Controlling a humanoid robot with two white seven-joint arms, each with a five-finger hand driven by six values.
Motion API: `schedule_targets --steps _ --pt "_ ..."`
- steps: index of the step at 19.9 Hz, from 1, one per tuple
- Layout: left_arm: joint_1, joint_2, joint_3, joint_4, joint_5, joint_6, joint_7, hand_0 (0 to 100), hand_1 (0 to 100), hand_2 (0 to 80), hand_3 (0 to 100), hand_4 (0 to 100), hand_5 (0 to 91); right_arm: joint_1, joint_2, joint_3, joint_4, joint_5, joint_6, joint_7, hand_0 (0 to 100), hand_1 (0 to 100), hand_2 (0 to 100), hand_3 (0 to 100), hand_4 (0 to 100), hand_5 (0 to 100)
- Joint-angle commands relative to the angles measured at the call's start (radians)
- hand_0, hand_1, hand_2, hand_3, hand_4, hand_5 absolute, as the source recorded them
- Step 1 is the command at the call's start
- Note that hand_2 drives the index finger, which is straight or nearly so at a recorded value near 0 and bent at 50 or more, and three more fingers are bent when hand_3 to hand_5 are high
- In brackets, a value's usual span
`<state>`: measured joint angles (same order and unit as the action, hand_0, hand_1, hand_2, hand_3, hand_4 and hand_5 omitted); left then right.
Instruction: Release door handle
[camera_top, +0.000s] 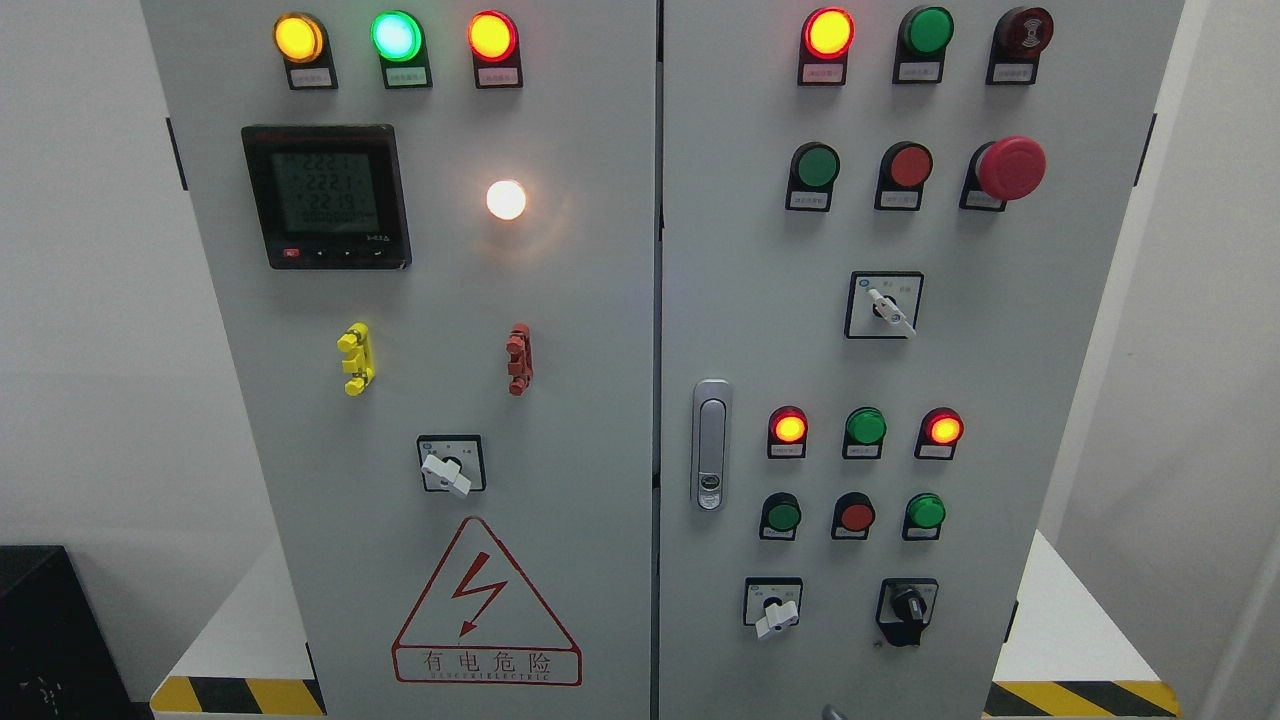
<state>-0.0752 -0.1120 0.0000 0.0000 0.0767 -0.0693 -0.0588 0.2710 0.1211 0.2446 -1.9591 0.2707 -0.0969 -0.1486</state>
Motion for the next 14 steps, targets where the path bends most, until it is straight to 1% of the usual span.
schedule_targets --steps 1,5,10,12,13,14 --pt "0.000 0.000 -0.021 -0.020 0.000 0.000 0.000 0 0 2.3 9 1 0.0 -0.007 -0.001 -0.001 -0.021 -0.001 0.000 0.014 32 23 0 1 0 0" --pt "0.000 0.000 -0.021 -0.020 0.000 0.000 0.000 0 0 2.2 9 1 0.0 -0.010 -0.001 -0.002 -0.017 -0.001 0.002 0.015 32 23 0 1 0 0" --pt "0.000 0.000 -0.021 -0.020 0.000 0.000 0.000 0 0 2.2 9 1 0.0 -0.047 -0.001 0.001 -0.014 0.013 0.005 0.009 32 23 0 2 0 0" --pt "0.000 0.000 -0.021 -0.020 0.000 0.000 0.000 0 0 2.2 9 1 0.0 -0.061 0.000 0.001 -0.023 0.047 0.003 0.000 31 25 0 5 6 0" --pt "0.000 0.000 -0.021 -0.020 0.000 0.000 0.000 0 0 2.2 9 1 0.0 -0.064 0.002 -0.002 -0.035 0.102 0.003 -0.003 31 27 0 9 14 5" --pt "0.000 0.000 -0.021 -0.020 0.000 0.000 0.000 0 0 2.2 9 1 0.0 -0.072 0.002 -0.010 -0.044 0.172 0.003 -0.018 31 28 0 13 19 10"
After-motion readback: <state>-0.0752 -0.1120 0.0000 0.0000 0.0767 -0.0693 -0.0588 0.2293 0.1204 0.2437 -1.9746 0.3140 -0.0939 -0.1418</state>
